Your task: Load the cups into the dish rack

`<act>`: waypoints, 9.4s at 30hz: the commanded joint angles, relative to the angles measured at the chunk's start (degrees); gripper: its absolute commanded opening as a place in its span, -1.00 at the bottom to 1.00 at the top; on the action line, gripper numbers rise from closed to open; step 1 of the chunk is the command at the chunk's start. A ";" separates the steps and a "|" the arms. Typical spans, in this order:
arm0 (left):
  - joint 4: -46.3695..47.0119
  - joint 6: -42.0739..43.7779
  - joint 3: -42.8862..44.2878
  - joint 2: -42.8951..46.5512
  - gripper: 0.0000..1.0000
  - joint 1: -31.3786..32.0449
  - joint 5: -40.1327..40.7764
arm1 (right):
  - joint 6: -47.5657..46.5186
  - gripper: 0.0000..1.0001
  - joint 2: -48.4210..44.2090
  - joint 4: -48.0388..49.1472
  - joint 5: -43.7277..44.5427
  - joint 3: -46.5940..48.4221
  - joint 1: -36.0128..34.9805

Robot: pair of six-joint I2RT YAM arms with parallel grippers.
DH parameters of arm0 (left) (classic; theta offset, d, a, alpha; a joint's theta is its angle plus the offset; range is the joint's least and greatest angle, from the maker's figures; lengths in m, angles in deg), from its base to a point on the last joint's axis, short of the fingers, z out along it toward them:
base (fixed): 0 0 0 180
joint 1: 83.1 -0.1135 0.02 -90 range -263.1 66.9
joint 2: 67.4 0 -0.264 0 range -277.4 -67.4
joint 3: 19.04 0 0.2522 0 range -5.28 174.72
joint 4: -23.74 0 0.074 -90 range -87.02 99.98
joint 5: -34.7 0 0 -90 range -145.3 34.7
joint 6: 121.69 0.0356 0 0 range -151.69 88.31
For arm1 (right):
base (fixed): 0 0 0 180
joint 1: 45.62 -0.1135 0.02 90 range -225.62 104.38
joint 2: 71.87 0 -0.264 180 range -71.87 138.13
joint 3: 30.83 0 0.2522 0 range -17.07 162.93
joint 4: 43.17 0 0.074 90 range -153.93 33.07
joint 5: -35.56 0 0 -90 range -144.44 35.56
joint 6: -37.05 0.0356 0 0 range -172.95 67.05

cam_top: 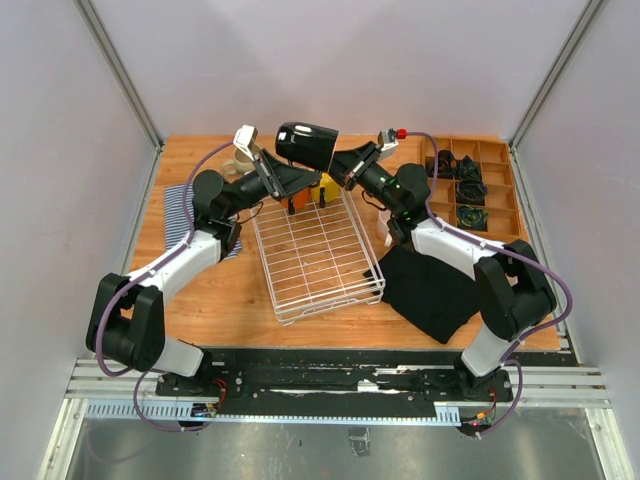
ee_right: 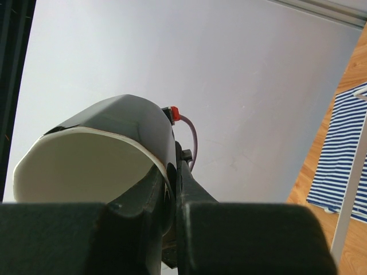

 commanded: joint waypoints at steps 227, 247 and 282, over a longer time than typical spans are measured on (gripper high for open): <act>-66.02 48.57 25.61 -15.03 -0.32 13.49 56.71 | -45.55 0.31 -7.55 -83.92 4.24 2.46 29.10; -72.36 45.22 18.51 7.06 0.28 12.55 55.21 | -43.91 -0.05 3.47 -84.88 13.92 9.92 22.04; -39.11 19.26 8.51 7.37 0.74 10.13 14.22 | -16.42 -0.99 -10.07 -33.19 -20.53 7.20 23.58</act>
